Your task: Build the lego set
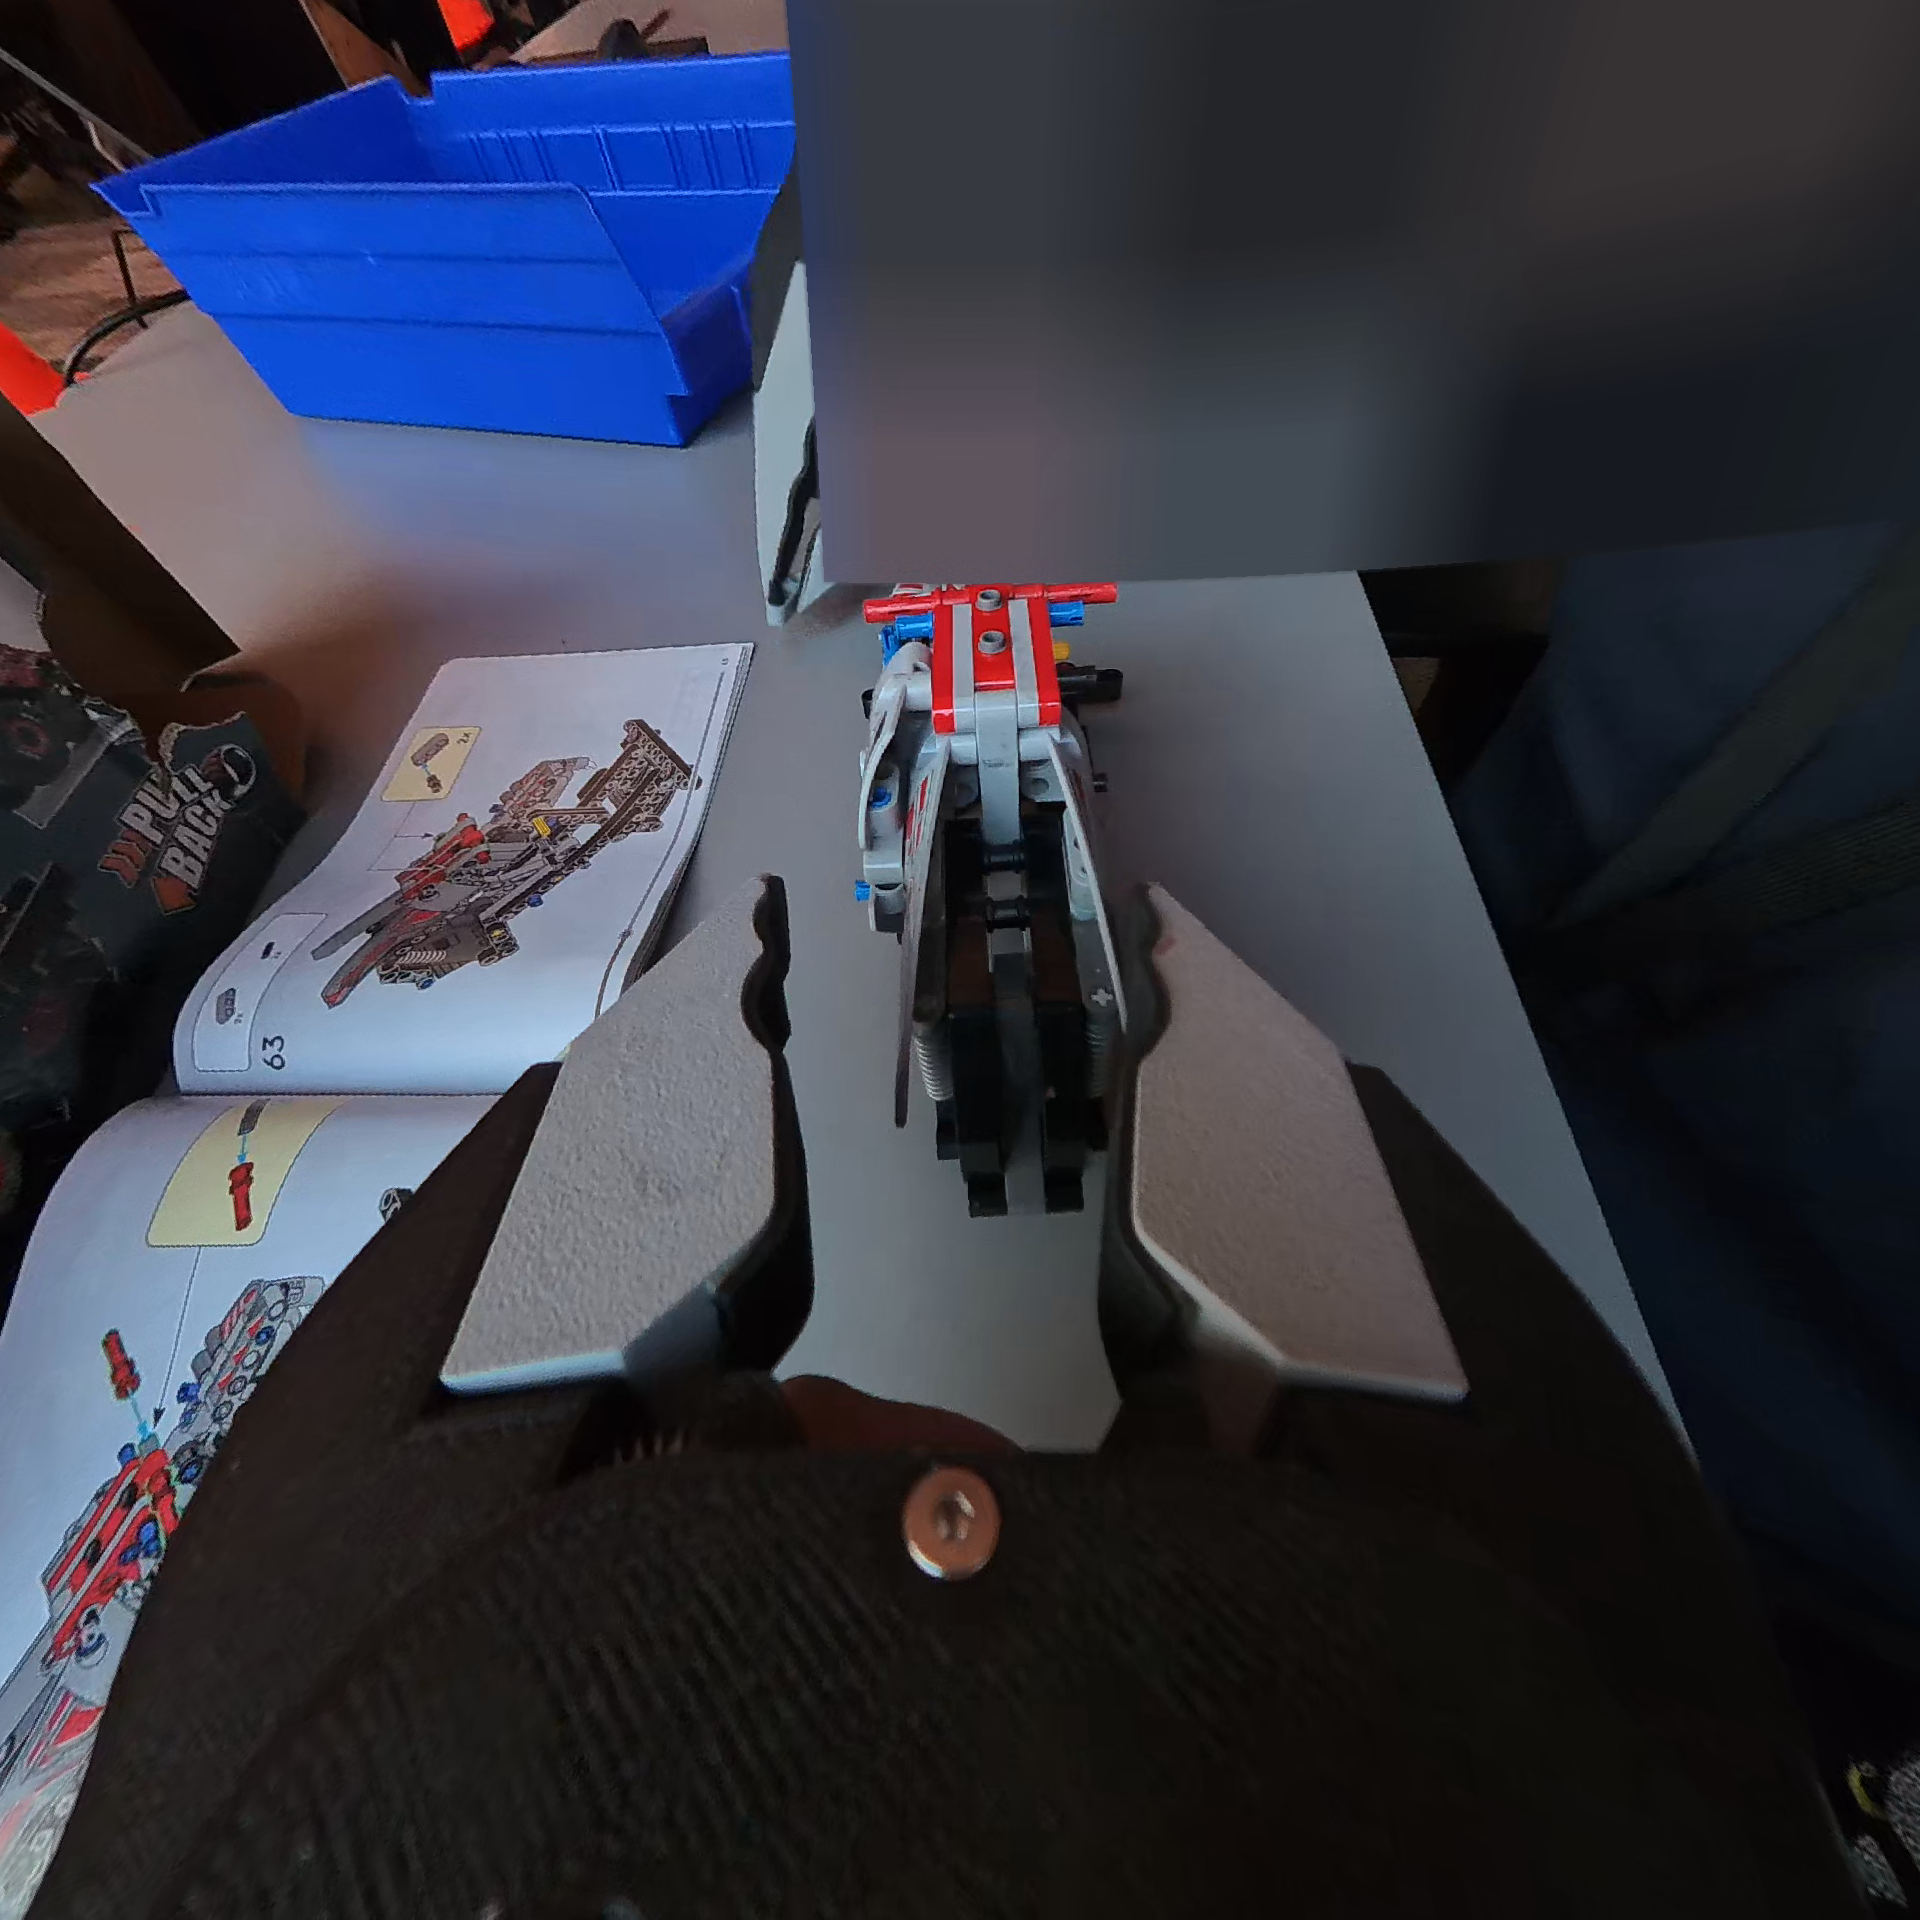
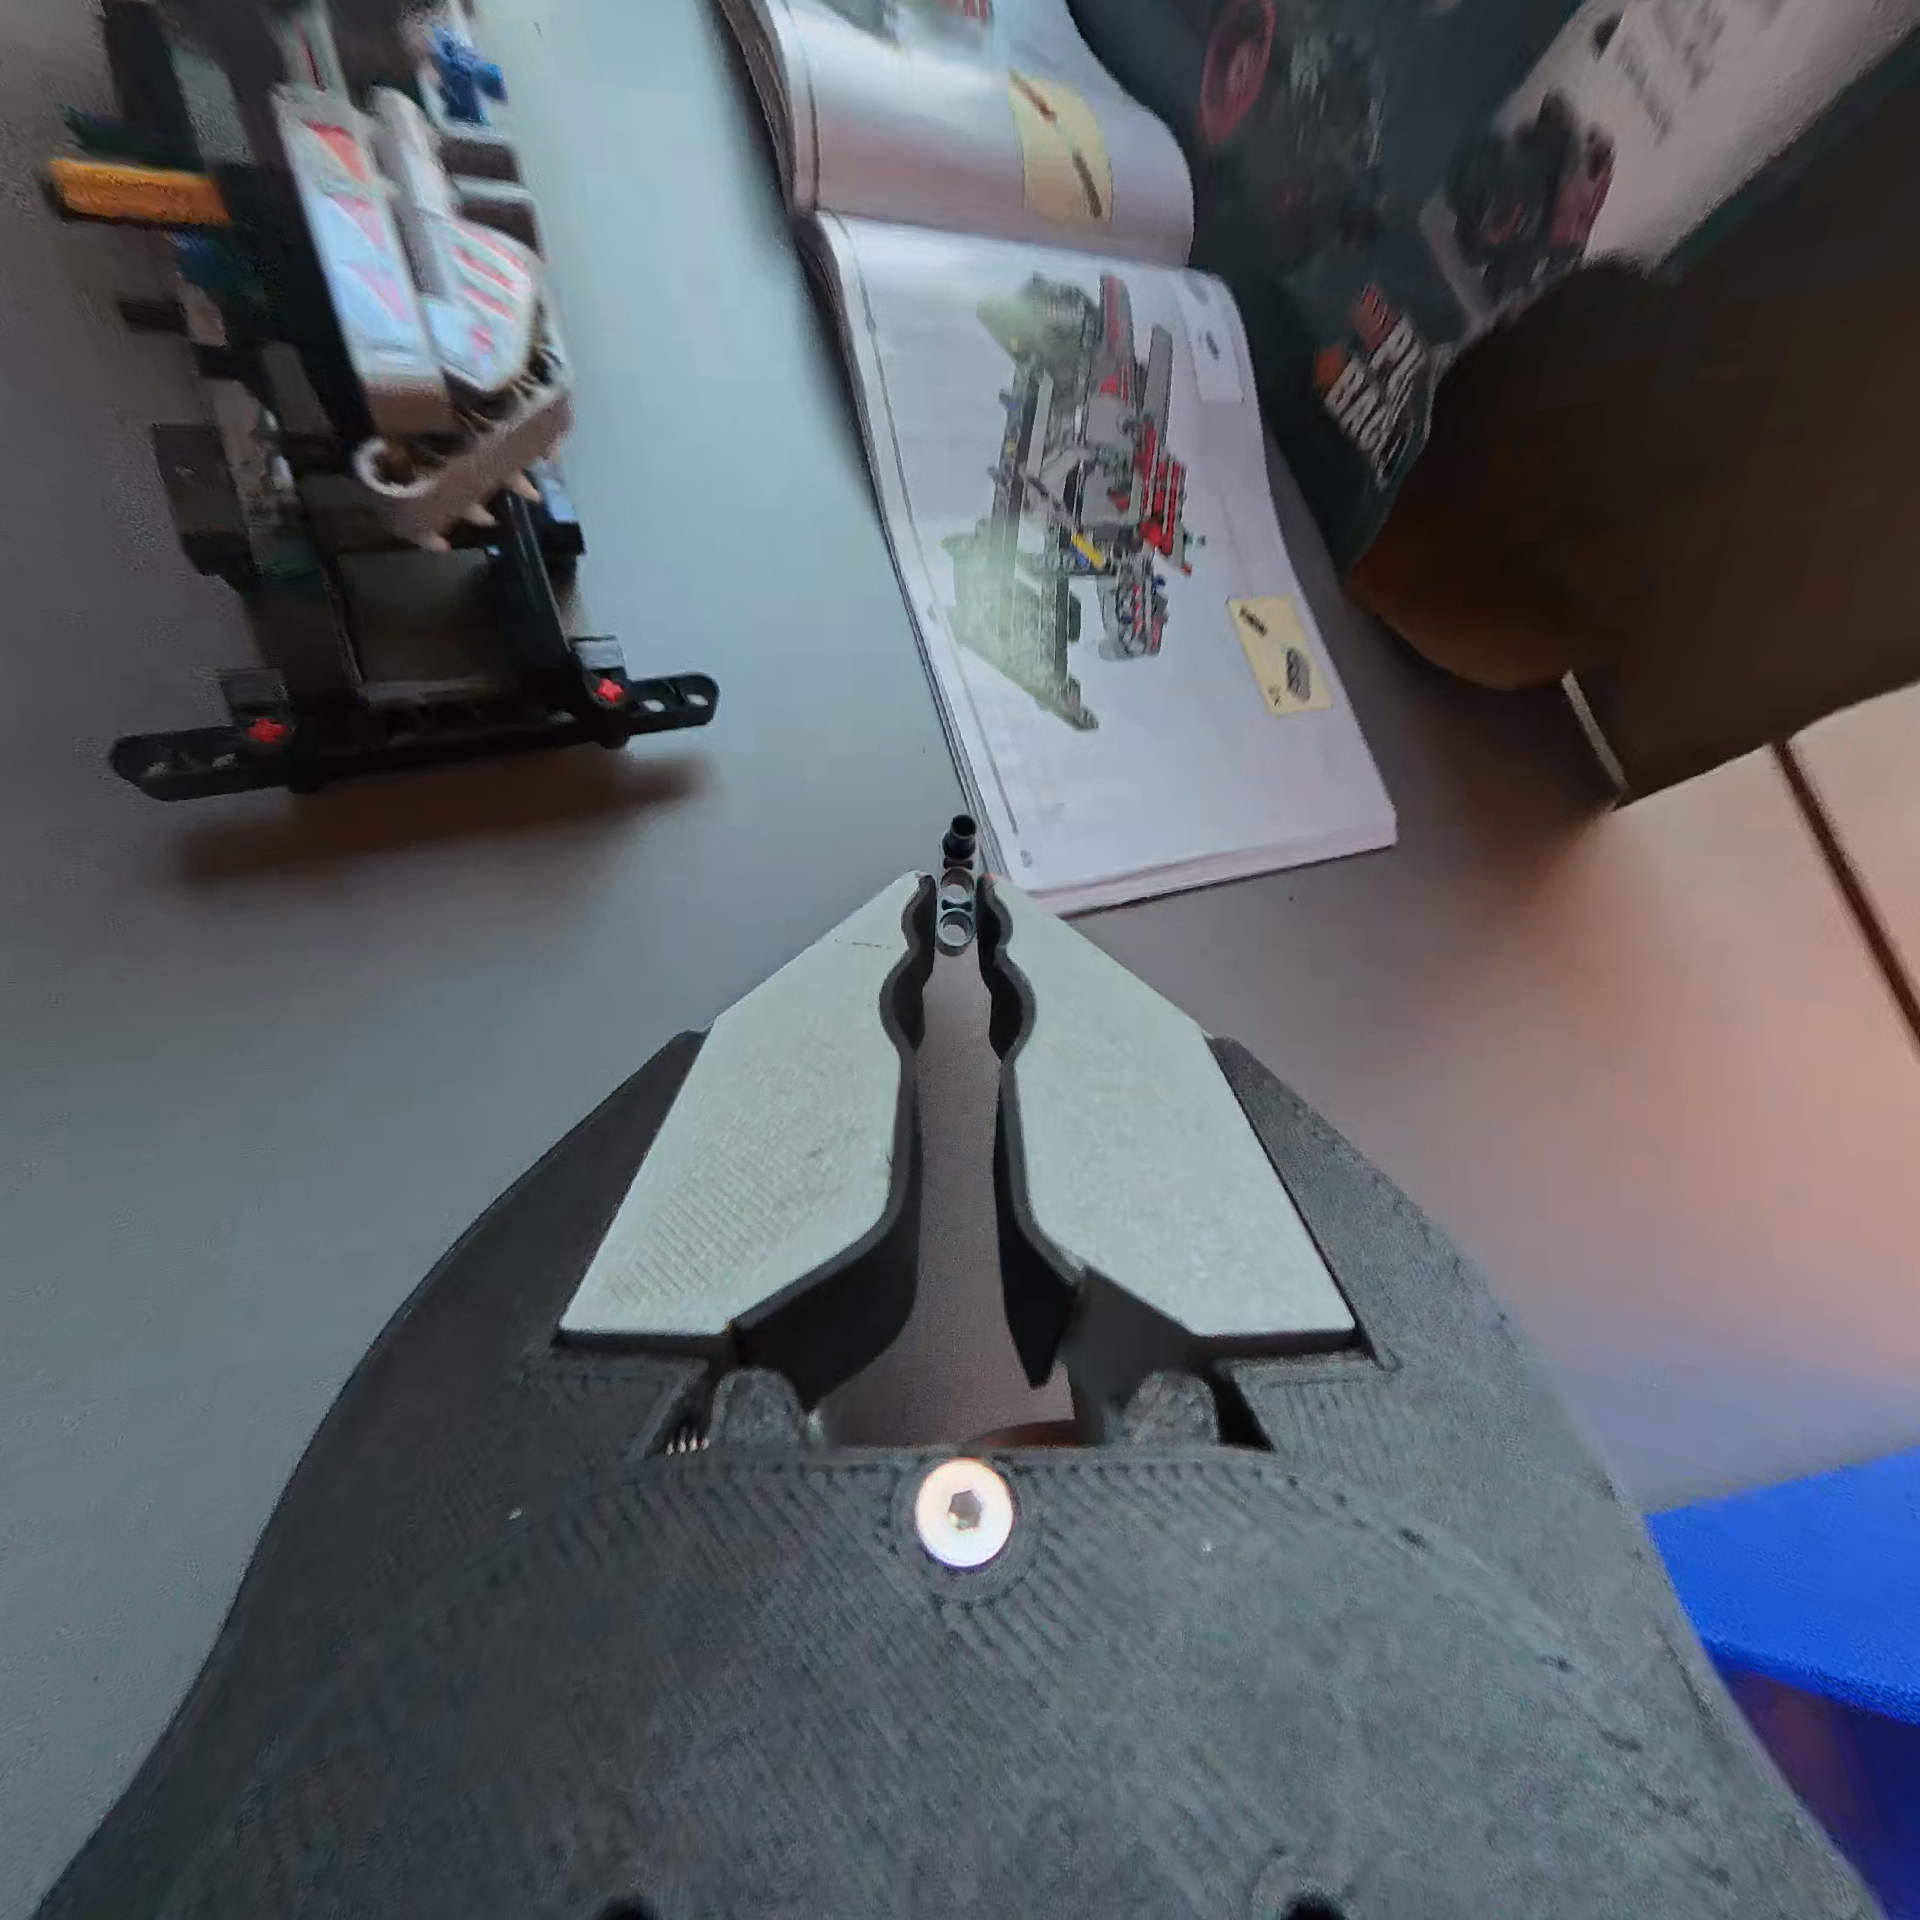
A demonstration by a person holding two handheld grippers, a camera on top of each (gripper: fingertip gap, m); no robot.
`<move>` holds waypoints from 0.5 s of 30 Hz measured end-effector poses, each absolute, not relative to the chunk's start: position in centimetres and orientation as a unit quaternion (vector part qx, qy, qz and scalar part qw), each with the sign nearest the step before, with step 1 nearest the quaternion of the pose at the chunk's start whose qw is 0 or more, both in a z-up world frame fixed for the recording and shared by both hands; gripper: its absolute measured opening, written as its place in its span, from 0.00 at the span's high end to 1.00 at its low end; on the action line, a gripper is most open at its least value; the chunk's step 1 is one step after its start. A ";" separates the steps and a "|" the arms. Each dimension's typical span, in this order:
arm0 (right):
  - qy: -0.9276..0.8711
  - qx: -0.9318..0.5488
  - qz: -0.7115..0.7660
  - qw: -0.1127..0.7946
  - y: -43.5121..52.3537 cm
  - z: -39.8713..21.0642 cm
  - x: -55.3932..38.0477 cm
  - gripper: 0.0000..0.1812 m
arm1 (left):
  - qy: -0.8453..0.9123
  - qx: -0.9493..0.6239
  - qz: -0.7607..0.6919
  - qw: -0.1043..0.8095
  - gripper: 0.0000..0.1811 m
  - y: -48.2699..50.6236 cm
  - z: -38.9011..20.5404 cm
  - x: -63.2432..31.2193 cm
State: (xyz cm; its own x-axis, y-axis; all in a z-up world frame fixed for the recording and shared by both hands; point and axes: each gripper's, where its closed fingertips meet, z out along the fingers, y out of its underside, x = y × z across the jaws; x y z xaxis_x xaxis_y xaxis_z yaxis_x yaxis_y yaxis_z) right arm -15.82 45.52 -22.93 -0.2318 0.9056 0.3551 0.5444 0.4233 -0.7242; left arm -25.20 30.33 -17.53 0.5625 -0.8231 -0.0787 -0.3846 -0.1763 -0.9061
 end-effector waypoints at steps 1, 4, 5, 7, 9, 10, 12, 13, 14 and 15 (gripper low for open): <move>-0.751 -0.467 0.225 0.408 45.3 -22.4 -16.0 0.97 | 0.411 -0.733 -0.222 0.494 0.65 30.4 -17.5 -25.2; -0.755 -0.422 0.191 0.464 44.8 -21.2 -16.3 0.97 | 0.410 -0.733 -0.227 0.494 0.65 30.4 -17.6 -25.2; -0.753 -0.412 0.182 0.479 44.6 -20.8 -16.4 0.98 | 0.409 -0.733 -0.229 0.494 0.65 30.4 -17.6 -25.2; -0.747 -0.395 0.164 0.508 44.6 -19.9 -16.4 0.98 | 0.406 -0.734 -0.231 0.493 0.65 30.5 -17.6 -25.2; -0.737 -0.376 0.145 0.542 44.6 -18.9 -16.4 0.97 | 0.404 -0.737 -0.231 0.490 0.65 30.5 -17.7 -25.2; -0.729 -0.364 0.139 0.562 44.5 -18.1 -16.4 0.97 | 0.404 -0.739 -0.229 0.488 0.65 30.6 -17.9 -25.3; -0.711 -0.340 0.138 0.600 43.7 -16.5 -16.4 0.98 | 0.404 -0.741 -0.225 0.487 0.65 30.6 -18.0 -25.3; -0.704 -0.330 0.136 0.615 43.4 -15.9 -16.4 0.97 | 0.405 -0.741 -0.224 0.487 0.65 30.6 -18.0 -25.3; -0.697 -0.320 0.129 0.628 43.0 -15.4 -16.4 0.98 | 0.406 -0.741 -0.223 0.487 0.66 30.6 -18.0 -25.3; -0.692 -0.310 0.118 0.641 42.7 -14.9 -16.5 0.98 | 0.406 -0.741 -0.223 0.487 0.66 30.6 -18.0 -25.3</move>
